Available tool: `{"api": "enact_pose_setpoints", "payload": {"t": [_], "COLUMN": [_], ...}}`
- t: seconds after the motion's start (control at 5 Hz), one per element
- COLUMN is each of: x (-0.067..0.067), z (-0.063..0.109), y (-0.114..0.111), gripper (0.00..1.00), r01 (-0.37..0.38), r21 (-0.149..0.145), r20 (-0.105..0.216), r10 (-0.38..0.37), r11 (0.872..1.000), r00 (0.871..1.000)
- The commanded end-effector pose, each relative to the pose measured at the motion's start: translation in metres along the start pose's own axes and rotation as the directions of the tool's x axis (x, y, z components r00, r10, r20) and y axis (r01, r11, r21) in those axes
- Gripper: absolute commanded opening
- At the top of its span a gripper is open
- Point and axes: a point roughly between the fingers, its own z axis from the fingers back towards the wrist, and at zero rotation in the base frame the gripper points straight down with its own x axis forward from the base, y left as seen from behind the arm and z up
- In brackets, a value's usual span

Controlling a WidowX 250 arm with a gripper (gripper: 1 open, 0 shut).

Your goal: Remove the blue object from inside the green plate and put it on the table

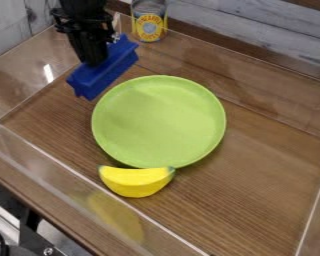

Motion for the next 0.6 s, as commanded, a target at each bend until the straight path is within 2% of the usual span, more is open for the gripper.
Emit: {"api": "enact_pose_setpoints", "payload": {"t": [0.0, 0.4], "x": [0.011, 0.022], "z": [0.023, 0.016], "y": [0.014, 0.035], "gripper": [0.00, 0.00], "r01": [0.012, -0.014], "r21": [0.056, 0.069], "r20": [0.080, 0.105], "r10": [-0.016, 0.007], "r11": [0.998, 0.997], "r00": [0.997, 0.994]}}
